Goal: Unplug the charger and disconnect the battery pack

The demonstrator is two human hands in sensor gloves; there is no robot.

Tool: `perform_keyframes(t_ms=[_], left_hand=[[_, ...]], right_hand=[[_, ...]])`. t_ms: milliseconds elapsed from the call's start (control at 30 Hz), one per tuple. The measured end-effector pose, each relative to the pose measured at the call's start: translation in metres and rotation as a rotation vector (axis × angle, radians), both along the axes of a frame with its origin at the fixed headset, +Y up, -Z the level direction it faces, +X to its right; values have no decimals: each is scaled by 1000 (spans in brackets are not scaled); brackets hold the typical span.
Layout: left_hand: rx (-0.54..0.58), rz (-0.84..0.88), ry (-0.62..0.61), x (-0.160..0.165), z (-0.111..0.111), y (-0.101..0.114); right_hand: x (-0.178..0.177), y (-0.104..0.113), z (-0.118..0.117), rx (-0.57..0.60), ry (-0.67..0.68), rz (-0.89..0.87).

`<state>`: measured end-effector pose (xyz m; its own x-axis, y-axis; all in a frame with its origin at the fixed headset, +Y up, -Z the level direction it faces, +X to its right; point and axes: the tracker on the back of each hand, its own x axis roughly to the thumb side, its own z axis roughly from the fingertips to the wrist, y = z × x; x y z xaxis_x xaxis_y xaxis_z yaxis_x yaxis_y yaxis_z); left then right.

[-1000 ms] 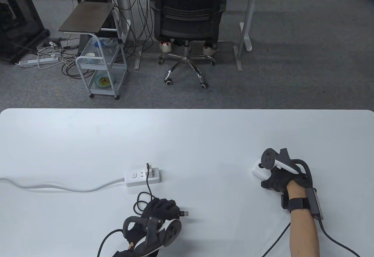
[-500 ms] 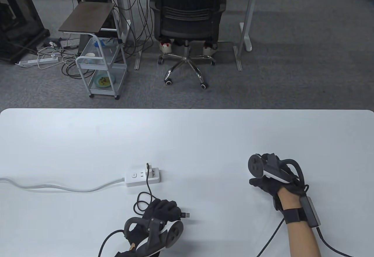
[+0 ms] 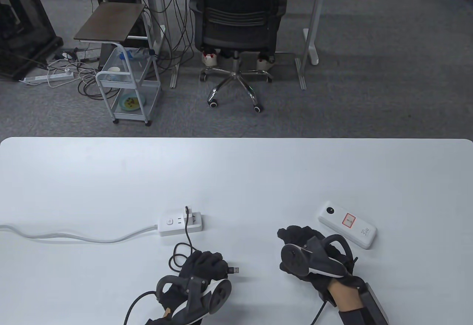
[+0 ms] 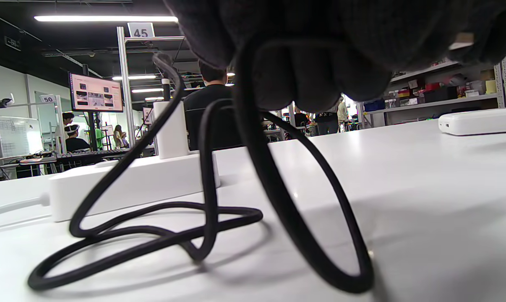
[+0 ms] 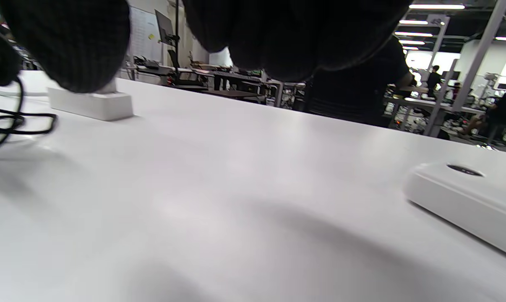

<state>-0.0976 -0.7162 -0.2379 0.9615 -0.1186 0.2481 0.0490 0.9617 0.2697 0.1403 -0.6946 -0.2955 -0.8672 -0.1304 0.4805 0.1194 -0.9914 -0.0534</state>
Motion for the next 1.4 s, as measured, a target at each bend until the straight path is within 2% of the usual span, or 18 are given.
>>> perform_keyframes(t_ms=[133, 267, 567, 1233, 1400], left_hand=[[3, 12, -8, 4, 0, 1], [9, 17, -17, 11, 1, 2], [10, 20, -29, 17, 4, 3], [1, -3, -31, 18, 2, -2], [-3, 53, -28, 16, -3, 6]], right_hand=[[-10, 11, 23, 15, 55, -64], [-17, 10, 35, 9, 78, -88], [-28, -9, 40, -13, 97, -20], [-29, -16, 53, -33, 114, 25], [-25, -12, 54, -44, 108, 24]])
